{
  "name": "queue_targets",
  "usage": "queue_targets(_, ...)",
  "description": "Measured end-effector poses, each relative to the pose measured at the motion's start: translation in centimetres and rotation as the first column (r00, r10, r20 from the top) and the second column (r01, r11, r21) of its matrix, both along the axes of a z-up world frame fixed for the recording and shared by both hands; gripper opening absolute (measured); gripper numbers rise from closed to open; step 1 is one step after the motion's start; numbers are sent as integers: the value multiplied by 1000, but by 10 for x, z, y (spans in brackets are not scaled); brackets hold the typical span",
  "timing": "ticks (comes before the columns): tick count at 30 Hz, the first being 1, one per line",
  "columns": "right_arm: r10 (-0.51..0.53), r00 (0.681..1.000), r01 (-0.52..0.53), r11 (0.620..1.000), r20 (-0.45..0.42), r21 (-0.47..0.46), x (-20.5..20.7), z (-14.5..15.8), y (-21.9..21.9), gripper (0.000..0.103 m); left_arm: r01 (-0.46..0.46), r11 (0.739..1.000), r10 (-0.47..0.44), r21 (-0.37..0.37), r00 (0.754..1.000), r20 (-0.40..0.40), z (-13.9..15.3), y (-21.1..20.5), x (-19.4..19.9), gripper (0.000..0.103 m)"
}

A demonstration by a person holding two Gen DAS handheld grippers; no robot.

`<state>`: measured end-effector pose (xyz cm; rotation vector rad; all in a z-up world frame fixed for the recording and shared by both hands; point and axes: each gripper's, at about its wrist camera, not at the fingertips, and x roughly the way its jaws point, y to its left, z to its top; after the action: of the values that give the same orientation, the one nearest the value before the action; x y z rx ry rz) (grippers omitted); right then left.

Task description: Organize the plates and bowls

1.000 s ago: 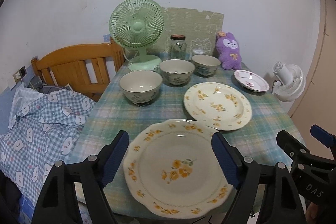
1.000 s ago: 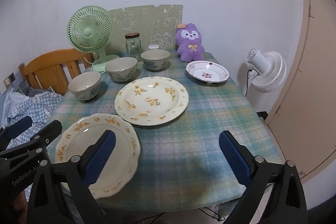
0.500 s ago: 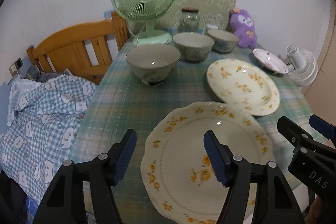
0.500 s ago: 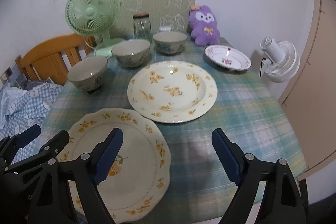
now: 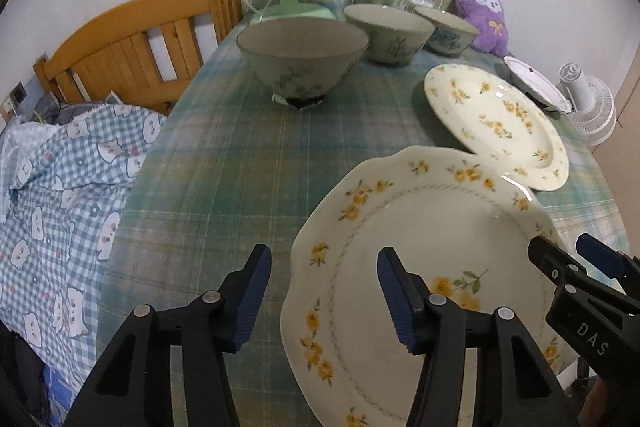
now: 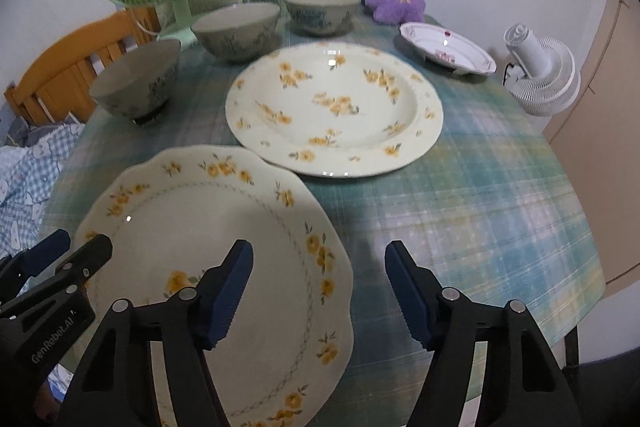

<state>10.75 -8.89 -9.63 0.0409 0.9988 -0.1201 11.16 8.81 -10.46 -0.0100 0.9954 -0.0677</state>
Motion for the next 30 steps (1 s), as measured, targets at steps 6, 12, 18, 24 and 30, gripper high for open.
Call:
queue_targets(6, -9, 998, 10, 1000, -55, 7, 6, -13, 0, 58, 22, 1000, -23, -18, 998, -58, -11, 2, 9, 40)
queue_targets(12, -17, 995, 19, 1000, -98, 17, 11, -22, 2, 47, 59, 998, -61, -25, 995, -77, -12, 4, 12, 37)
queue_targets(18, -38, 994, 40, 999, -102, 13, 11, -21, 3, 47, 98, 995, -99, -13, 992, -81, -13, 0, 13, 37)
queue_targets(24, -75, 990, 77, 997, -119, 17, 12, -19, 3, 47, 117, 993, -119, -21, 988, -97, -11, -1, 11, 37)
queue_targets(30, -97, 987, 103, 994, -128, 37, 3, -17, -5, 47, 135, 991, -137, -19, 987, -89, -4, -10, 3, 37)
